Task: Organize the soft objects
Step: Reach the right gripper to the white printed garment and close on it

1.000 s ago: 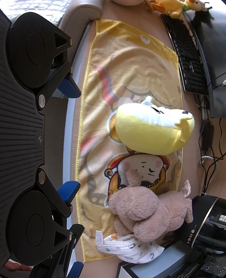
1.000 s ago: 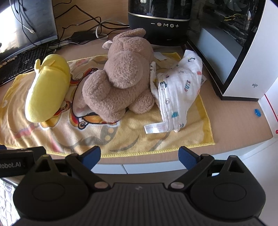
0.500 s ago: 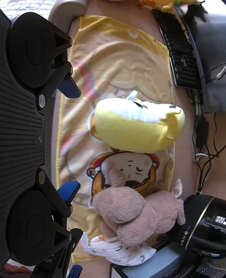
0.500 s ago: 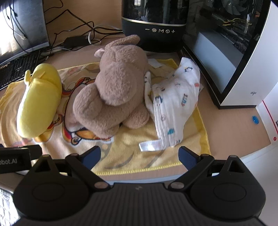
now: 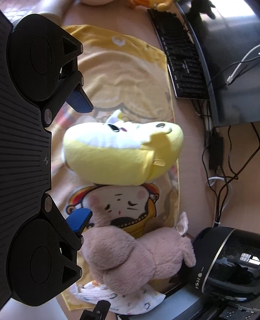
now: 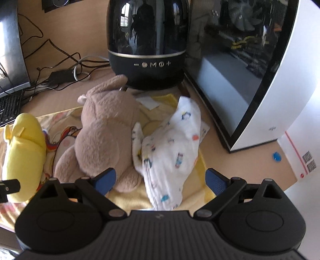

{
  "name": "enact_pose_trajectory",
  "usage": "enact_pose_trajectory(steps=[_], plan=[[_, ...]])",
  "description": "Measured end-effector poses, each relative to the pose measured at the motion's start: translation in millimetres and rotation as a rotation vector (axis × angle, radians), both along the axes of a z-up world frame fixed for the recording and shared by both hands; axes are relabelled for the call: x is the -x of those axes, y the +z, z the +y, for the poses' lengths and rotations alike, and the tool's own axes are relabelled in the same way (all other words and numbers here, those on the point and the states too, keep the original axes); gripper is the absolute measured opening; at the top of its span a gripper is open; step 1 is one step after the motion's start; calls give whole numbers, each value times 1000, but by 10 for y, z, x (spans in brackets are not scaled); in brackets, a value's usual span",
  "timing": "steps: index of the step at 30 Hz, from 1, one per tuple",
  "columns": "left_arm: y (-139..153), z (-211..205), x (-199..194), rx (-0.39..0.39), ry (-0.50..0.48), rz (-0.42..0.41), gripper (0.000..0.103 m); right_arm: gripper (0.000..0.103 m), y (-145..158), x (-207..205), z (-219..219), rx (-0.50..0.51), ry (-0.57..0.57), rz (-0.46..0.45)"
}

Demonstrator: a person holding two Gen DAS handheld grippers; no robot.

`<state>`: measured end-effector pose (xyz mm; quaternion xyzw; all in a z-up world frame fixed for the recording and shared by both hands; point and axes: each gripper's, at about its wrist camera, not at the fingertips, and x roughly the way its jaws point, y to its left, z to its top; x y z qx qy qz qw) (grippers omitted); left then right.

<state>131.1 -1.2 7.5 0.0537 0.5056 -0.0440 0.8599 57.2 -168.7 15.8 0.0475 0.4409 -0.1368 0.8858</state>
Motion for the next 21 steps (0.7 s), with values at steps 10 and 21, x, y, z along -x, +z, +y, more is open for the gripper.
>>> enact_pose_trajectory(steps=[10, 21], plan=[[52, 133, -136, 32, -63, 25, 103, 97, 130, -143, 34, 23, -36, -6], [-70, 309, -153, 53, -62, 76, 103, 97, 159, -126, -48, 31, -119, -5]])
